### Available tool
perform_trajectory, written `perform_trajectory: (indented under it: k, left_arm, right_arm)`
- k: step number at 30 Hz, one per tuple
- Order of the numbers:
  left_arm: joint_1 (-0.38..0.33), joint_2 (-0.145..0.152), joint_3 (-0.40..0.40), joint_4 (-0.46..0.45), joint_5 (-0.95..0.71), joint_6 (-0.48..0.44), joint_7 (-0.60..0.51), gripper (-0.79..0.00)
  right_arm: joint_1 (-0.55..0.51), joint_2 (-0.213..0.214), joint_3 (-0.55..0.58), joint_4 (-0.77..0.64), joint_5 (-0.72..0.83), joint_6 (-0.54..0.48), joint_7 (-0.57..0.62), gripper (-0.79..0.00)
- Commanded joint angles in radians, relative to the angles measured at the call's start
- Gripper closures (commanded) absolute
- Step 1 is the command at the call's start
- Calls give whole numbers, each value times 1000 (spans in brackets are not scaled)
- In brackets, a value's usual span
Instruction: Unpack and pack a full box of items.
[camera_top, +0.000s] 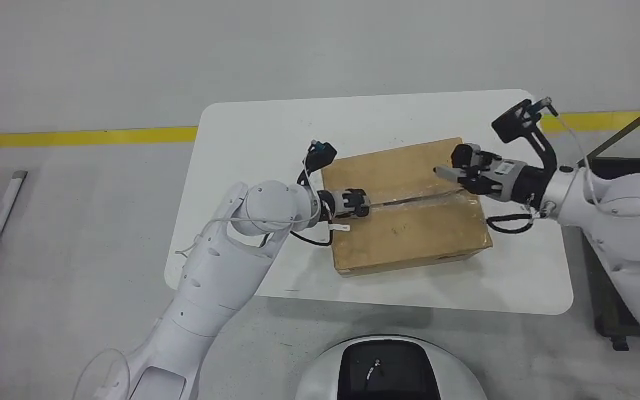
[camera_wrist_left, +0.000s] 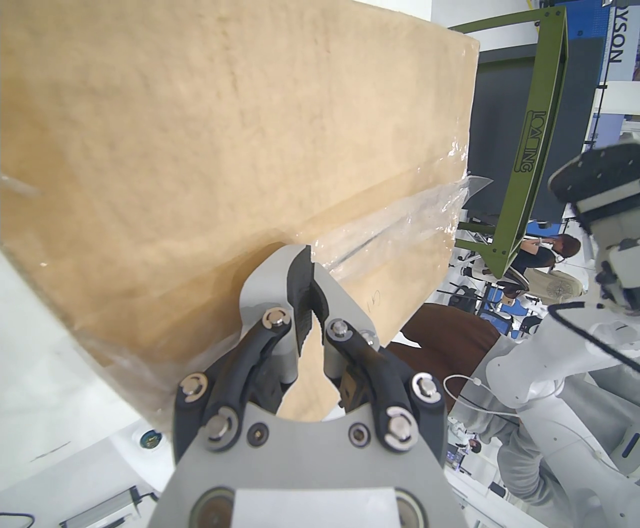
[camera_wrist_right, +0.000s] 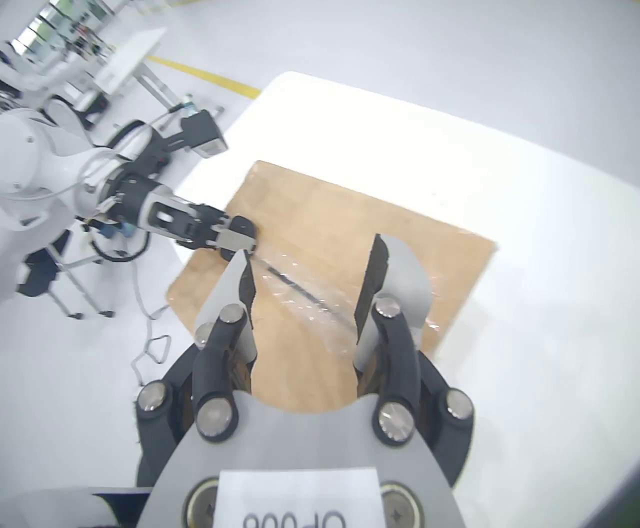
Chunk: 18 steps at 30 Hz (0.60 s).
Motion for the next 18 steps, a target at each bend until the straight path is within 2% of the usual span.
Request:
perform_trajectory:
  k: [1, 12, 18]
  left_arm:
    - [0, -1, -1, 0, 1, 0, -1, 0]
    - [10, 0, -18, -2, 8, 3, 0, 0]
    - [17, 1, -25, -9, 13, 4, -2, 0]
  right_arm:
    - [2, -5, -33, 18, 26, 2, -4, 0]
    - [74, -39, -190, 129, 112, -19, -31, 0]
    - [118, -57, -277, 156, 70, -11, -17, 0]
